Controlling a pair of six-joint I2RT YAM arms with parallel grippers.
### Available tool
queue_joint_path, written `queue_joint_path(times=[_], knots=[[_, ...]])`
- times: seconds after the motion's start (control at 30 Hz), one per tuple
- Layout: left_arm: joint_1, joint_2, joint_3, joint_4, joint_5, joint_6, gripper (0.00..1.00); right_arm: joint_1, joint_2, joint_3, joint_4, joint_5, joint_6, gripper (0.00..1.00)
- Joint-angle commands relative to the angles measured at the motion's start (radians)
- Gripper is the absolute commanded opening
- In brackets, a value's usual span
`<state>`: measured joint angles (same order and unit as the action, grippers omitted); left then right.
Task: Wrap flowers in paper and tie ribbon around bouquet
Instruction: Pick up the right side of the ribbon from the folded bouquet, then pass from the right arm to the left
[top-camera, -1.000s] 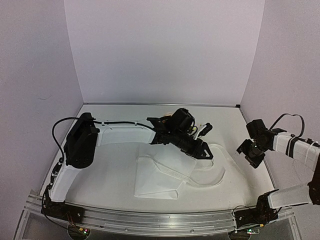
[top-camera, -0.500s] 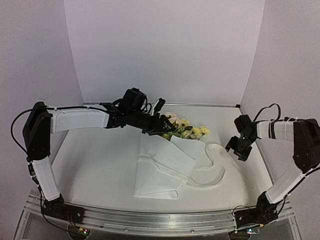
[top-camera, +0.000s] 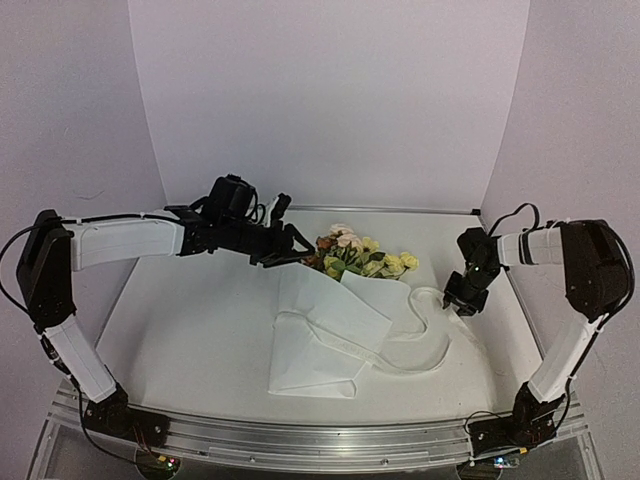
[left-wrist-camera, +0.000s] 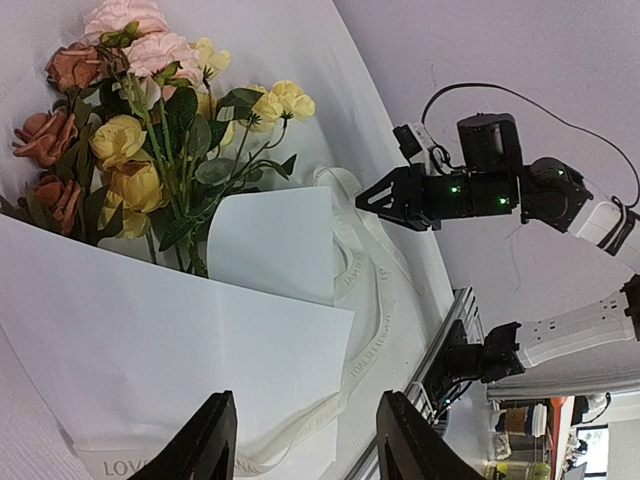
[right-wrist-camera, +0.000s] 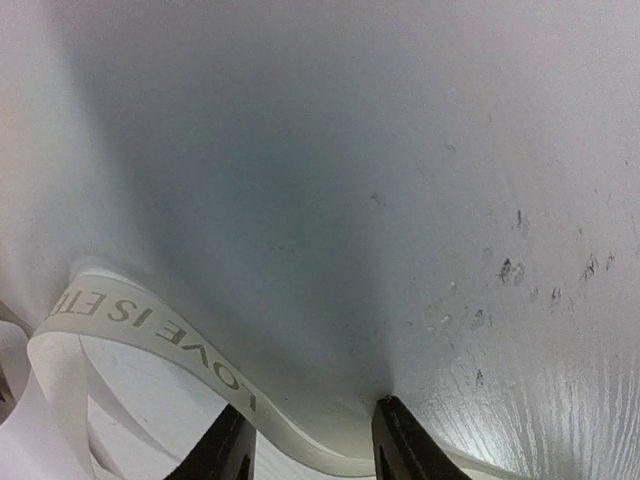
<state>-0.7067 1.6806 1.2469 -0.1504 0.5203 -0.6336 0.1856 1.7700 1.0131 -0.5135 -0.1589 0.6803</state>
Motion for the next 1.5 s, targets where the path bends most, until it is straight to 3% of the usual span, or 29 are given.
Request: queue_joint_path(times=[0.0, 0.1, 0.17, 0.5, 0.73, 0.97, 1.2, 1.47], knots=[[0.006, -0.060, -0.015, -0.012, -0.008, -0.006, 0.50, -0.003, 0.014, 0.017, -0.024, -0.037, 0.000, 0.27], [0.012, -0.074, -0.034, -0.025, -0.014, -0.003, 0.50, -0.002, -0.040, 0.016, -0.052, -0.030, 0.001, 0.07], [0.016, -0.081, -0.048, -0.035, -0.015, 0.002, 0.50, -0.003, -0.102, 0.022, -0.087, -0.035, 0.008, 0.00], [0.020, -0.127, -0.084, -0.048, 0.040, 0.033, 0.50, 0.027, -0.517, -0.019, -0.264, -0.155, 0.150, 0.00], [0.017, -0.153, -0.133, 0.024, 0.130, 0.051, 0.50, 0.189, -0.696, -0.041, -0.245, -0.171, 0.397, 0.00], [-0.013, -0.213, -0.193, 0.136, 0.228, 0.080, 0.52, 0.362, -0.688, 0.044, -0.092, -0.145, 0.636, 0.00], [-0.119, -0.224, -0.180, 0.226, 0.193, 0.179, 0.64, 0.510, -0.570, 0.142, 0.072, -0.118, 0.770, 0.00], [-0.165, -0.152, -0.136, 0.310, 0.188, 0.211, 0.72, 0.620, -0.449, 0.238, 0.164, -0.089, 0.856, 0.00]])
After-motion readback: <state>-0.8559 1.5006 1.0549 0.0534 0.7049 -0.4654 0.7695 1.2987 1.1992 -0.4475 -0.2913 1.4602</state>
